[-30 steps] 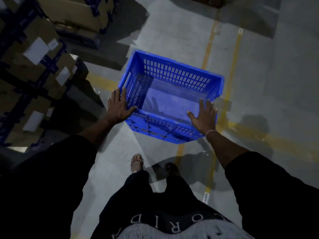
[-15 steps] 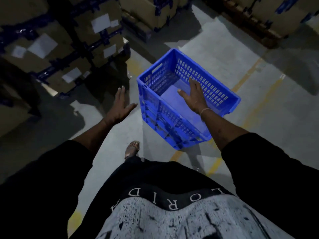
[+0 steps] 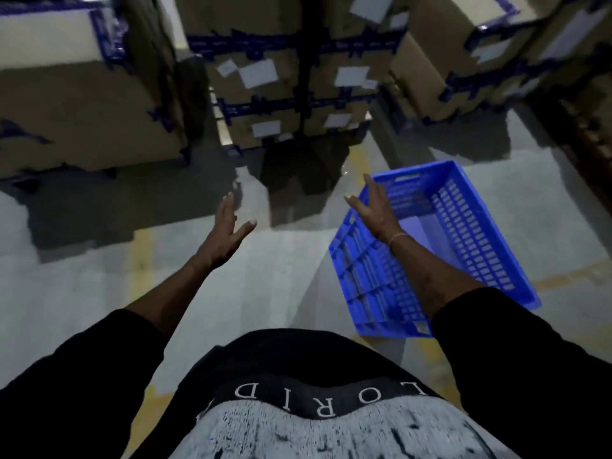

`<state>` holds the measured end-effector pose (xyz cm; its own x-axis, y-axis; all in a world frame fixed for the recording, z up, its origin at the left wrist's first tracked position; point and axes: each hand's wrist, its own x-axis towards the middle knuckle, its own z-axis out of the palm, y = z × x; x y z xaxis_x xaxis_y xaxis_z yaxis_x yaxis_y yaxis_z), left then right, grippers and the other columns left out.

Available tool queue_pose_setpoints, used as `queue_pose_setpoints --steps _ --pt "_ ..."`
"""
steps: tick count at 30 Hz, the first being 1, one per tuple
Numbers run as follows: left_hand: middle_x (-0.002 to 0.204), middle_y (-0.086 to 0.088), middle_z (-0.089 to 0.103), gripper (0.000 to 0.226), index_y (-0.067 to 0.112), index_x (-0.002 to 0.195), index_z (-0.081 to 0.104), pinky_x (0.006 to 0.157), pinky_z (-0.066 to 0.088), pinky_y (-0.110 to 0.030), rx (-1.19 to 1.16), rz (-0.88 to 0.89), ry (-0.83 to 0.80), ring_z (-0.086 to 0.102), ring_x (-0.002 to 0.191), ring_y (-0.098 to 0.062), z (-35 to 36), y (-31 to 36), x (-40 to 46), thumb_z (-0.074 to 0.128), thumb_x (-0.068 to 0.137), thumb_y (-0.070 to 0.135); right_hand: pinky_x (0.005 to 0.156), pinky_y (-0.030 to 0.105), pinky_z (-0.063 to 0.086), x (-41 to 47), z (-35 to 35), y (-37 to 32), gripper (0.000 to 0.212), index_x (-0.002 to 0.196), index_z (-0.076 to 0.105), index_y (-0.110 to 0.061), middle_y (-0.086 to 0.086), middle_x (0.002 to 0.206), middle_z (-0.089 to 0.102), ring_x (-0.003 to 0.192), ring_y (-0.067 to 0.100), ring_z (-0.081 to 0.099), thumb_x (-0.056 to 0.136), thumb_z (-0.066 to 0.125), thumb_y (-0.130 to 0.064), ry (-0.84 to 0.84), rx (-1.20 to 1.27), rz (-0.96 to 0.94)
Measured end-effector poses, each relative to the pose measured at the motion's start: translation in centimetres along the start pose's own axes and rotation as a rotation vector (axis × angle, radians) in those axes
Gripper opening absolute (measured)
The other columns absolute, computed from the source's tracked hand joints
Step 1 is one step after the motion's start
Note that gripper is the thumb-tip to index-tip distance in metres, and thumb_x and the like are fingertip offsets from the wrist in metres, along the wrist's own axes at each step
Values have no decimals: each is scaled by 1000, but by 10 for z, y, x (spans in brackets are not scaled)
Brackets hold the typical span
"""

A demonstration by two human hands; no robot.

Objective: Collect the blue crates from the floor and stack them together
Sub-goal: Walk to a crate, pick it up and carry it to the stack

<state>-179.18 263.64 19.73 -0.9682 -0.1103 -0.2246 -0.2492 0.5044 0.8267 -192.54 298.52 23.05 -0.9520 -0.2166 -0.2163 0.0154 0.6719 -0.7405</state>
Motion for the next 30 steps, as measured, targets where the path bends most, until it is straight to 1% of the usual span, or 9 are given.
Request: queue_pose_setpoints --steps 3,6,9,13,16,20,23,27,30 --pt "170 9 -9 92 35 162 -3 112 38 -40 -53 -56 100 40 145 -24 -36 -31 -35 53 95 66 122 39 21 3 38 -37 93 160 25 -15 12 163 29 151 26 24 88 57 -65 -56 -22 -63" --pt "170 9 -11 93 33 162 -4 112 35 -36 -96 -121 184 41 144 -21 -72 -61 -75 53 95 65 122 38 21 2 81 -77 88 160 25 -17 9 164 27 152 24 23 92 61 -59 -122 -39 -124" --pt "170 11 -5 92 33 163 -2 116 39 -46 -132 -156 255 42 143 -23 -108 -94 -118 53 96 64 121 37 21 -7 130 -116 88 161 23 -21 7 165 25 151 23 24 92 60 -62 -193 -61 -156" --pt "169 13 -4 89 36 163 -1 116 39 -49 -174 -198 320 42 143 -23 -154 -137 -175 53 97 63 122 41 21 -31 198 -168 103 161 23 -23 7 165 25 151 23 24 81 55 -80 -280 -49 -189" --pt "169 14 -2 91 37 162 1 114 41 -53 -224 -245 379 43 142 -23 -186 -169 -216 51 93 69 124 43 21 -52 249 -209 93 161 24 -25 4 167 22 152 22 22 87 58 -71 -362 -14 -215" --pt "169 14 0 99 43 161 1 115 39 -54 -290 -306 448 47 137 -16 -225 -221 -276 48 83 84 123 50 25 -75 326 -261 103 160 24 -30 0 168 22 153 22 24 78 51 -86 -465 -10 -232" --pt "170 10 -1 106 44 160 -1 116 38 -54 -332 -374 520 48 134 -13 -249 -259 -321 47 77 91 122 47 25 -90 383 -295 94 160 25 -30 -1 167 24 152 21 26 84 52 -79 -556 -29 -264" --pt "170 11 -4 103 43 161 -1 118 37 -53 -365 -439 608 48 136 -12 -275 -296 -378 46 81 87 122 47 25 -113 454 -344 85 160 24 -30 -1 167 22 151 21 26 91 52 -71 -660 -58 -329" --pt "171 7 -4 101 41 162 -1 119 36 -51 -388 -503 671 50 128 -6 -298 -318 -409 46 82 81 121 46 27 -123 505 -383 84 159 26 -31 -2 166 24 150 19 28 90 54 -71 -742 -56 -378"
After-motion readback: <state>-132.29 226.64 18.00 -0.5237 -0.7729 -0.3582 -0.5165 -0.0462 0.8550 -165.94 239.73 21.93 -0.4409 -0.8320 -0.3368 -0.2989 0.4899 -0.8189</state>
